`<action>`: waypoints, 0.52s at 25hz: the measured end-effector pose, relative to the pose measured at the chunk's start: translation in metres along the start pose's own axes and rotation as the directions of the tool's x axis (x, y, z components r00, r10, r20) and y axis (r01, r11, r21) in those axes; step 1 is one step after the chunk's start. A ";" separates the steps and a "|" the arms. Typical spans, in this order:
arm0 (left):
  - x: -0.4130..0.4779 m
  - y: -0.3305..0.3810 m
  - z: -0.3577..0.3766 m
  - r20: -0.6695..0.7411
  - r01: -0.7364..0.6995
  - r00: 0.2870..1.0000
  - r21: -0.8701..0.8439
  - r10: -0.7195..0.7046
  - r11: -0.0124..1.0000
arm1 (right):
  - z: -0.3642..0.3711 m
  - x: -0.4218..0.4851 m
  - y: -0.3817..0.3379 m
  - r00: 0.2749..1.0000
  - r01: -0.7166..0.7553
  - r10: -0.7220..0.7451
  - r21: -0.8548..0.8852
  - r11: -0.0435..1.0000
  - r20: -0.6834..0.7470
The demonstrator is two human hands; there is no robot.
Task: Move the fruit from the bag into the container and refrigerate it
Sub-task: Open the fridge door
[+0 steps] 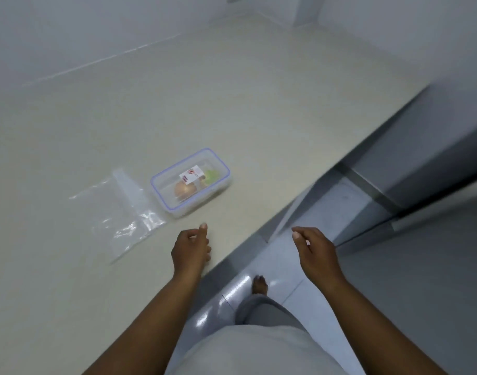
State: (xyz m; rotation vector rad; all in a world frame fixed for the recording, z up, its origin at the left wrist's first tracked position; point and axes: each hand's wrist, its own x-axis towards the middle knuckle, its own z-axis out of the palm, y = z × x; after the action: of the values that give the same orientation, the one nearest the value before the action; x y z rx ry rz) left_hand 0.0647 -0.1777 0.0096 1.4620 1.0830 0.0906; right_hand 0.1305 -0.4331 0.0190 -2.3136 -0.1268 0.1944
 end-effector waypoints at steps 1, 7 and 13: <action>-0.009 -0.005 0.010 0.076 -0.024 0.997 0.062 0.019 0.998 | -0.013 -0.015 0.013 0.999 -0.028 0.029 0.009 1.000 -0.041; -0.061 0.011 0.107 0.556 -0.328 0.819 0.244 0.146 0.912 | -0.123 -0.062 0.069 0.923 -0.105 0.088 -0.025 0.994 -0.374; -0.147 0.071 0.265 0.794 -0.638 0.557 0.222 0.243 0.737 | -0.281 -0.053 0.079 0.726 -0.164 -0.115 -0.332 0.929 -0.679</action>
State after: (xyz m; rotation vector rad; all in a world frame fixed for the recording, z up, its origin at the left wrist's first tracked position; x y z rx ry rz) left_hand 0.1875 -0.4553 0.0795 1.9756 0.0035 -0.4147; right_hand 0.1310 -0.6965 0.1559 -2.6027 0.2767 -0.7584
